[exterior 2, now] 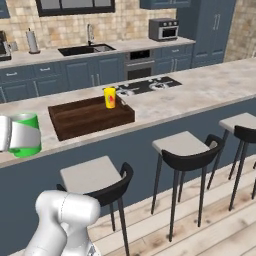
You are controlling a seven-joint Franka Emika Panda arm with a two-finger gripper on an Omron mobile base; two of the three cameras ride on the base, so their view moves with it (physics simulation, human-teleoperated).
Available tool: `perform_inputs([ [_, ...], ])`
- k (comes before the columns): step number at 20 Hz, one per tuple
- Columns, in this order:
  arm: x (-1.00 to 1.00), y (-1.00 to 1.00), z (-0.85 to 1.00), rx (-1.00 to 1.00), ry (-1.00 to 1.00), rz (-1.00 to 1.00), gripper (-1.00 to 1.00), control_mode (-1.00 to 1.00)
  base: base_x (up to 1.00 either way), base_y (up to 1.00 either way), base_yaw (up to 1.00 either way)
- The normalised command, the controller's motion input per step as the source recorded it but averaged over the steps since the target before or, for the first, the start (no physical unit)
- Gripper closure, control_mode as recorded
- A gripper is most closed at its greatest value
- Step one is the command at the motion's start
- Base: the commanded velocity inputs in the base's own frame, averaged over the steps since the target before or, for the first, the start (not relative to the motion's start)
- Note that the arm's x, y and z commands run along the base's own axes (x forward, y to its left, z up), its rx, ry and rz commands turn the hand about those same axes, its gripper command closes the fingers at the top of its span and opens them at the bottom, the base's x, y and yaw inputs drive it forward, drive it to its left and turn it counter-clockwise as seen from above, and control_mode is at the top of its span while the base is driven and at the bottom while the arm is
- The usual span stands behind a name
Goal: There is a tray on the dining counter. Grab the cup, mug, and pitcher and place them on the tray. The pitcher may be placed next to the tray if it cannot fit the tray.
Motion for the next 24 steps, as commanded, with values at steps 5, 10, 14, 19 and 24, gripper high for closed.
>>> perform_inputs([
  [5,0.00,0.00,0.00,0.00,0.00,0.00,1.00,1.00,0.14,0.00,0.05],
  [10,0.20,0.00,0.00,0.02,0.04,0.00,1.00,-1.00,0.00,0.00,0.00],
  [14,0.80,0.00,0.00,0.07,0.10,0.00,1.00,-1.00,0.00,0.00,0.00],
  [19,0.80,0.00,0.00,0.08,0.09,0.00,1.00,-1.00,0.00,0.00,0.00],
  [24,0.66,0.00,-0.01,0.01,0.02,0.00,1.00,-1.00,0.00,0.00,0.00],
])
